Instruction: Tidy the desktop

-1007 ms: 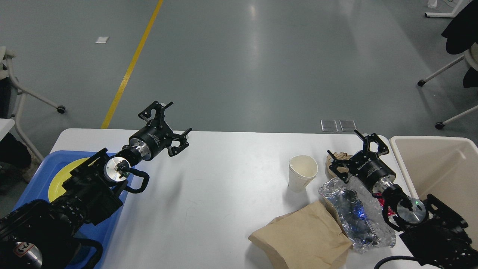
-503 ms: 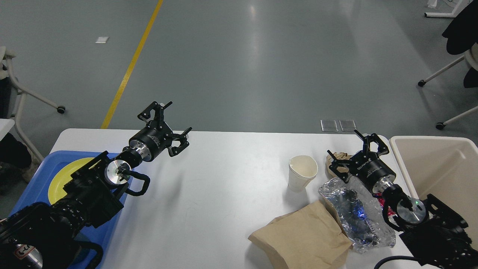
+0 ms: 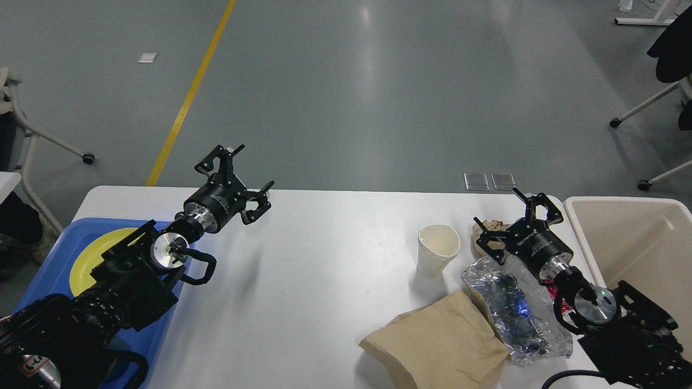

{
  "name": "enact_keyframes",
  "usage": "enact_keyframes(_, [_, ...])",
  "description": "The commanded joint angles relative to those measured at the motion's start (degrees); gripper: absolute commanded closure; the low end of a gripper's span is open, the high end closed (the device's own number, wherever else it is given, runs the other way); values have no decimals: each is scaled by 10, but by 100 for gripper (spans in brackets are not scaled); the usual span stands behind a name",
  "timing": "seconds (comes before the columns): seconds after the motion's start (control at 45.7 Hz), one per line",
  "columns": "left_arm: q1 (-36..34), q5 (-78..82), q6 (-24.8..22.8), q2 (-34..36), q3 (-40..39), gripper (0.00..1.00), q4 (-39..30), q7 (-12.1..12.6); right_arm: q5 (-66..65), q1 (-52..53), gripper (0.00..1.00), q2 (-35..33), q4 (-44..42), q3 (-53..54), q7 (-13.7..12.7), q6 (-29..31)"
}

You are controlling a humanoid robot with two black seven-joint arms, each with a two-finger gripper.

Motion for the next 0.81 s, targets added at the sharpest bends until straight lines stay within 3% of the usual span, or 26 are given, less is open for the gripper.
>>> enact_keyframes(0.0, [0,0,0,0,0,3,0,0,0,0,0,0,0,0,0,0])
enact_keyframes(0.591, [0,0,0,0,0,3,0,0,0,6,0,-4,-1,-3,-5,-8])
enact_keyframes(0.788, [0,0,0,0,-1,3,0,-1,1,24,0,-83,-3,7,-5,-9])
